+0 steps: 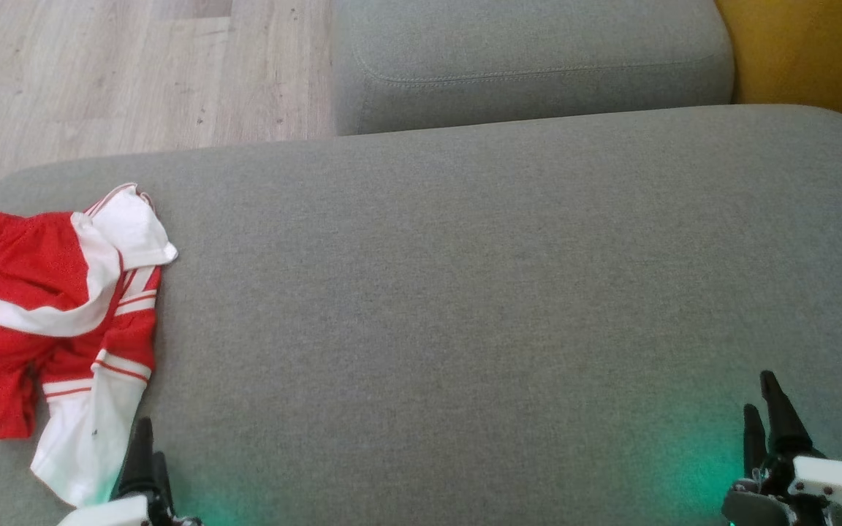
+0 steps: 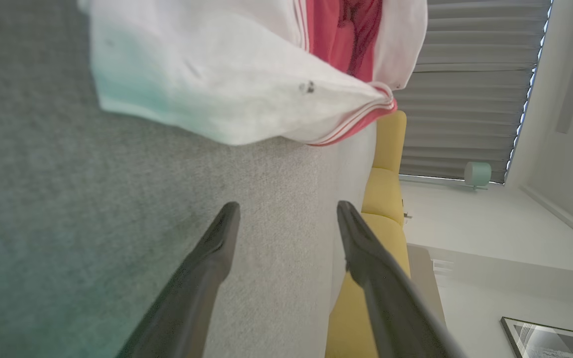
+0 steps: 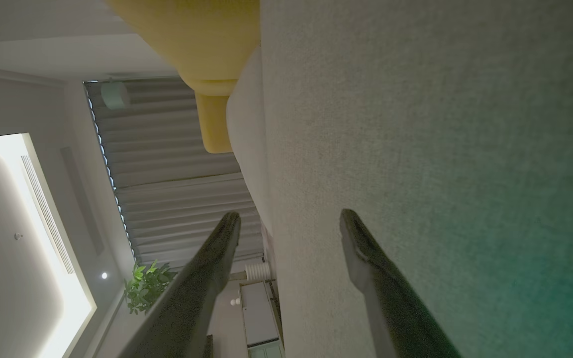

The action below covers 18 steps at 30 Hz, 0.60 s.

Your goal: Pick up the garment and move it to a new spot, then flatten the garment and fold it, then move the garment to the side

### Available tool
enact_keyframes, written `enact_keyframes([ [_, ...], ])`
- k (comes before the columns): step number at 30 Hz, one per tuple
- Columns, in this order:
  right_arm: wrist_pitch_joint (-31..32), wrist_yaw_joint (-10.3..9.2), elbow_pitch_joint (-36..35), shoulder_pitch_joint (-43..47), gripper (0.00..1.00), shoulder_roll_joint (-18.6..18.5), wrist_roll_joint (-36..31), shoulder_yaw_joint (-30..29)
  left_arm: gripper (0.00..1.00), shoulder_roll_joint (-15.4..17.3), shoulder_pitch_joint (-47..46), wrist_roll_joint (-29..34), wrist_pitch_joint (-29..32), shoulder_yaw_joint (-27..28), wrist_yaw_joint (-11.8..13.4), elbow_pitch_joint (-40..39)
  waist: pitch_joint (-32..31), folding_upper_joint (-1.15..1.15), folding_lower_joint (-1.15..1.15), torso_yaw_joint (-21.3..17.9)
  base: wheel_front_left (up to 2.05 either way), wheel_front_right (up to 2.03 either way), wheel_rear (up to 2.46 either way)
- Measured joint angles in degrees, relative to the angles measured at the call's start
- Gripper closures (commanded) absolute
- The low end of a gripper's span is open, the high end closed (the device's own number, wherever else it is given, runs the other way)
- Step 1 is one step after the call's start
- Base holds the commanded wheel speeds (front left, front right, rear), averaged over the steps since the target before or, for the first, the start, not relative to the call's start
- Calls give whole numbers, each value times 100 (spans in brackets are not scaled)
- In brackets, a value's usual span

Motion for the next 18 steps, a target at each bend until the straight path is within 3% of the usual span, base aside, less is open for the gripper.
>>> enact_keyframes([
  [7, -101, 0, -54, -36, 0, 1, -175, 107, 0, -4, -27, 201, -101, -48, 0, -69, 8, 0, 0, 6, 0, 0, 0],
  [18, -314, 1, -172, -48, 0, 1, -1109, 181, 0, -4, -31, 1132, -303, -196, 112, -311, 14, 0, 0, 27, 0, 0, 0],
])
